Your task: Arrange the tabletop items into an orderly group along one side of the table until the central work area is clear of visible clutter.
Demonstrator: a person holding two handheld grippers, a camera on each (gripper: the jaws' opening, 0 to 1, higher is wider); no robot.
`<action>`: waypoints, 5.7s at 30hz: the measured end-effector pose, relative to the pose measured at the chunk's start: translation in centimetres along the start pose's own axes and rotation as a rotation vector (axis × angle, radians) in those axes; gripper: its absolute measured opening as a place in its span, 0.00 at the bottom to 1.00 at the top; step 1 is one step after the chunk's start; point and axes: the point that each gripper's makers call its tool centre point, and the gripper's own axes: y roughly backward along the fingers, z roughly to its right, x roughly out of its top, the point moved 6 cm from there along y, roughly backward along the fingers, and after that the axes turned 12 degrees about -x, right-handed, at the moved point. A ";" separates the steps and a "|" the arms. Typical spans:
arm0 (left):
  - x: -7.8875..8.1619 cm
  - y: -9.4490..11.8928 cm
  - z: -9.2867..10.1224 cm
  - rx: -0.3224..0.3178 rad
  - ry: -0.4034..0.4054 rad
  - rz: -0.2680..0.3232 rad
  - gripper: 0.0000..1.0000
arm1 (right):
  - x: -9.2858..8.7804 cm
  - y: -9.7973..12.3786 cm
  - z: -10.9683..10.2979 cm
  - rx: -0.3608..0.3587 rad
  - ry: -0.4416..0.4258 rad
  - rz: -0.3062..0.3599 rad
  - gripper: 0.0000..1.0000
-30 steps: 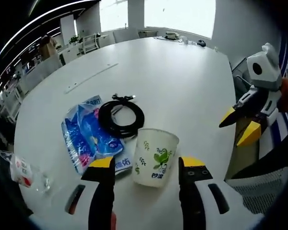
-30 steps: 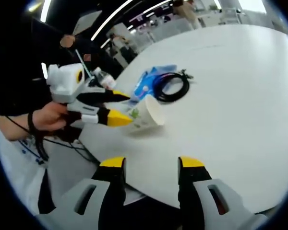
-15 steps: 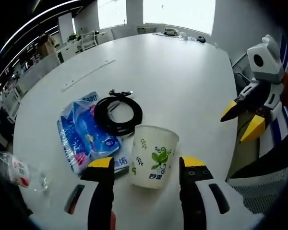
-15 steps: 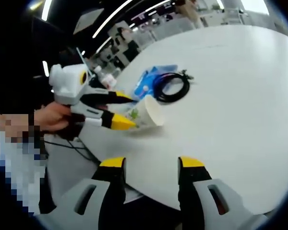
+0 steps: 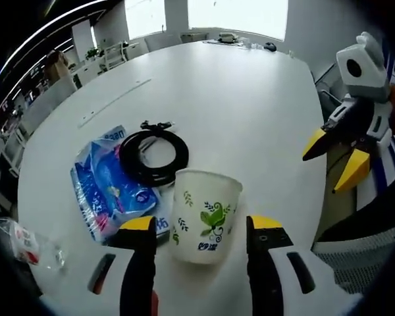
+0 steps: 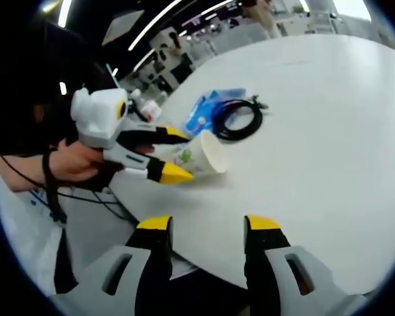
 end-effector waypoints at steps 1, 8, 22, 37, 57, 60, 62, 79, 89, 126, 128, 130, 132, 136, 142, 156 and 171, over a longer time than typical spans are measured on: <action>-0.1 -0.1 0.0 0.005 -0.008 -0.010 0.53 | 0.0 -0.1 0.0 0.001 0.001 -0.003 0.42; -0.5 -0.3 -0.2 0.025 0.013 -0.002 0.38 | 0.1 -0.1 -0.1 0.003 0.008 -0.008 0.41; -2.2 1.0 0.3 0.028 0.023 0.000 0.37 | 0.0 -0.2 -0.2 0.003 0.012 -0.012 0.41; -5.5 3.5 0.9 0.061 0.059 -0.005 0.37 | 0.0 -1.2 -1.7 0.034 0.050 -0.038 0.41; -7.9 5.3 0.4 0.114 0.115 -0.015 0.37 | 0.6 -2.5 -3.1 0.078 0.109 -0.067 0.41; -8.2 5.6 0.1 0.127 0.126 -0.017 0.37 | 0.9 -2.5 -3.5 0.083 0.116 -0.066 0.41; -8.5 5.8 0.0 0.136 0.142 -0.013 0.37 | 0.9 -2.6 -3.5 0.086 0.121 -0.068 0.41; -9.4 6.3 0.0 0.145 0.202 0.027 0.37 | 2.9 -3.1 -4.9 0.114 0.193 -0.052 0.41; -9.8 7.0 1.2 0.129 0.198 0.051 0.37 | 3.2 -4.6 -7.2 0.180 0.242 -0.075 0.40; -5.3 7.2 3.1 0.016 -0.141 0.080 0.37 | 4.8 -5.8 -11.1 0.407 0.265 -0.074 0.03; -5.2 7.1 3.1 0.013 -0.145 0.078 0.37 | 4.8 -5.8 -11.3 0.420 0.267 -0.074 0.02; -5.2 7.1 3.0 0.013 -0.147 0.076 0.37 | 4.8 -5.8 -11.5 0.419 0.278 -0.074 0.01; -5.2 7.1 3.0 0.011 -0.142 0.079 0.38 | 4.9 -5.8 -11.5 0.416 0.283 -0.074 0.01; -5.1 7.4 2.7 0.015 -0.099 0.111 0.38 | 5.3 -5.8 -11.4 0.409 0.278 -0.061 0.00; -5.0 8.2 2.4 0.033 -0.024 0.169 0.37 | 6.4 -5.6 -11.5 0.396 0.273 -0.033 0.00; -6.9 11.9 0.6 0.133 0.158 0.281 0.42 | 8.1 -6.4 -11.9 0.356 0.367 -0.031 0.00; -9.9 14.6 -0.1 0.206 0.269 0.324 0.46 | 11.8 -9.5 -13.7 0.306 0.514 -0.037 0.00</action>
